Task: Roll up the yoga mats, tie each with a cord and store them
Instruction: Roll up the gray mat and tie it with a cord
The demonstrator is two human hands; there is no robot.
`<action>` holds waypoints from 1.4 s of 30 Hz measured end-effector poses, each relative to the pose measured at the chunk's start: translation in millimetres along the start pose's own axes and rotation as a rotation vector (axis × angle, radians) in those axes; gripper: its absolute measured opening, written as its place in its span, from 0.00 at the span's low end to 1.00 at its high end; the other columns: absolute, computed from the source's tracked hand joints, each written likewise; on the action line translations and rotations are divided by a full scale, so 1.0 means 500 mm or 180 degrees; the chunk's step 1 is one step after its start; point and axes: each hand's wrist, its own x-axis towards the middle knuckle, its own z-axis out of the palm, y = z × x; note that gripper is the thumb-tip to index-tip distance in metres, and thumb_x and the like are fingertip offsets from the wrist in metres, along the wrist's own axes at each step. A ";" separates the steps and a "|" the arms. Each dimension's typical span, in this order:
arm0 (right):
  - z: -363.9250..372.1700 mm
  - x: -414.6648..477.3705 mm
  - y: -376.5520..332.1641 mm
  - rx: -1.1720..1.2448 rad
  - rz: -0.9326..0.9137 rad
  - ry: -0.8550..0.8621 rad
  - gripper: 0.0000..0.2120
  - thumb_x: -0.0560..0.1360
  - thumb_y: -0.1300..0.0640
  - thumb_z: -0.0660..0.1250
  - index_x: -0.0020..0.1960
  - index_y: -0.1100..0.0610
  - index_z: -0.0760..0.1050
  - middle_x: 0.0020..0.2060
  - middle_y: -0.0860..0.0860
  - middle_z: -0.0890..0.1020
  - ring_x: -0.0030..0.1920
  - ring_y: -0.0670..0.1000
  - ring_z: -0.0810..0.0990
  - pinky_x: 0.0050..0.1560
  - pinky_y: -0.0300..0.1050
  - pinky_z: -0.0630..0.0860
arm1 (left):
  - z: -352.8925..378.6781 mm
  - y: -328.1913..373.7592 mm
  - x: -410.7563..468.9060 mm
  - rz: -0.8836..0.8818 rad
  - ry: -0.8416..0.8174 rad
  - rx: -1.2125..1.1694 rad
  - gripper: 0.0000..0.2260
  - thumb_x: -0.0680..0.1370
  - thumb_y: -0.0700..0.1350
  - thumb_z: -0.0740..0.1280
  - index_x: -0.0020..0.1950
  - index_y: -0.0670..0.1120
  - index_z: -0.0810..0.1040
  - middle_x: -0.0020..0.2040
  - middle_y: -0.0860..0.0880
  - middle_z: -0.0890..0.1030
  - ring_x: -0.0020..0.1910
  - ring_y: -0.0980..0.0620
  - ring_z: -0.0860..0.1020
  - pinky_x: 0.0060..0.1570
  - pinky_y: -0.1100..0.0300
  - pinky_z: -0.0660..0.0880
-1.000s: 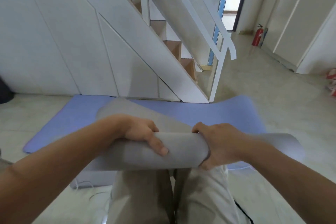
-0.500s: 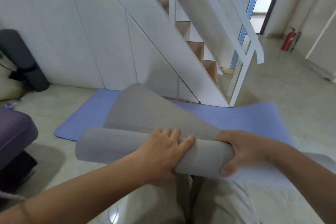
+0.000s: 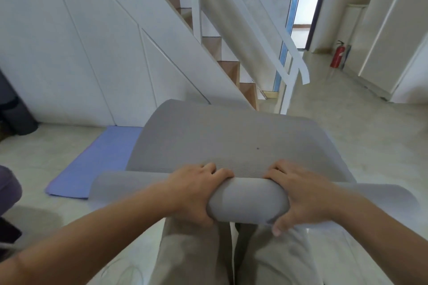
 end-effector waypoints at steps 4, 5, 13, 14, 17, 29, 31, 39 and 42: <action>-0.015 -0.015 0.001 0.0174 0.0099 -0.0002 0.44 0.56 0.27 0.72 0.68 0.39 0.66 0.56 0.38 0.68 0.55 0.42 0.69 0.58 0.42 0.70 | -0.032 -0.010 0.017 0.0037 -0.0321 -0.0263 0.39 0.62 0.62 0.74 0.68 0.63 0.60 0.57 0.55 0.71 0.55 0.52 0.74 0.55 0.54 0.72; -0.019 -0.019 0.003 0.0230 0.0158 0.0000 0.44 0.56 0.27 0.72 0.68 0.39 0.65 0.57 0.37 0.70 0.55 0.42 0.71 0.57 0.42 0.70 | -0.040 -0.011 0.026 0.0041 -0.0430 -0.0326 0.38 0.62 0.62 0.74 0.68 0.64 0.60 0.57 0.55 0.70 0.55 0.52 0.72 0.56 0.54 0.72; 0.017 -0.008 0.035 0.0398 0.0365 0.0064 0.34 0.60 0.24 0.59 0.62 0.37 0.66 0.54 0.38 0.75 0.55 0.44 0.74 0.58 0.46 0.71 | -0.030 -0.047 0.093 -0.0169 -0.1337 -0.1265 0.34 0.61 0.60 0.80 0.64 0.62 0.72 0.57 0.60 0.75 0.56 0.55 0.75 0.59 0.52 0.74; 0.019 0.001 0.036 0.0219 0.0281 0.0118 0.35 0.62 0.23 0.56 0.64 0.37 0.66 0.56 0.39 0.74 0.57 0.44 0.72 0.60 0.45 0.69 | -0.022 -0.060 0.098 -0.0194 -0.1364 -0.1401 0.34 0.61 0.59 0.80 0.65 0.61 0.73 0.57 0.60 0.77 0.56 0.56 0.76 0.59 0.54 0.75; 0.026 0.033 0.044 -0.0291 0.0241 0.0310 0.38 0.67 0.24 0.45 0.70 0.39 0.65 0.58 0.41 0.68 0.59 0.46 0.66 0.60 0.45 0.64 | 0.000 -0.100 0.117 -0.0421 -0.1375 -0.2008 0.36 0.59 0.57 0.81 0.65 0.59 0.74 0.57 0.60 0.79 0.55 0.56 0.78 0.58 0.57 0.76; 0.000 0.214 0.137 0.0276 0.0811 -0.0004 0.26 0.75 0.29 0.43 0.50 0.45 0.71 0.42 0.42 0.76 0.46 0.47 0.75 0.45 0.46 0.68 | 0.066 -0.102 0.184 -0.0214 0.0123 0.0569 0.44 0.61 0.68 0.70 0.72 0.50 0.63 0.61 0.46 0.74 0.54 0.43 0.75 0.50 0.48 0.74; 0.006 0.227 0.141 -0.0147 0.0727 0.0519 0.35 0.72 0.27 0.37 0.51 0.46 0.76 0.46 0.43 0.77 0.50 0.49 0.77 0.42 0.45 0.68 | 0.043 -0.124 0.217 -0.0269 -0.0128 0.0344 0.39 0.62 0.65 0.70 0.69 0.55 0.63 0.58 0.51 0.74 0.53 0.47 0.75 0.50 0.51 0.75; 0.008 0.150 0.146 -0.0385 -0.0014 0.0480 0.46 0.53 0.28 0.66 0.66 0.48 0.67 0.50 0.43 0.79 0.44 0.48 0.81 0.39 0.39 0.73 | -0.061 -0.144 0.274 -0.0241 -0.1412 -0.0866 0.35 0.57 0.66 0.79 0.59 0.60 0.70 0.50 0.58 0.78 0.49 0.54 0.77 0.52 0.55 0.76; -0.035 0.122 0.138 -0.0117 0.0029 -0.0154 0.42 0.57 0.29 0.67 0.66 0.38 0.56 0.52 0.34 0.70 0.52 0.43 0.76 0.46 0.37 0.66 | -0.069 -0.137 0.263 -0.0157 -0.1871 -0.1380 0.32 0.56 0.64 0.79 0.56 0.61 0.73 0.49 0.60 0.79 0.48 0.58 0.78 0.52 0.53 0.78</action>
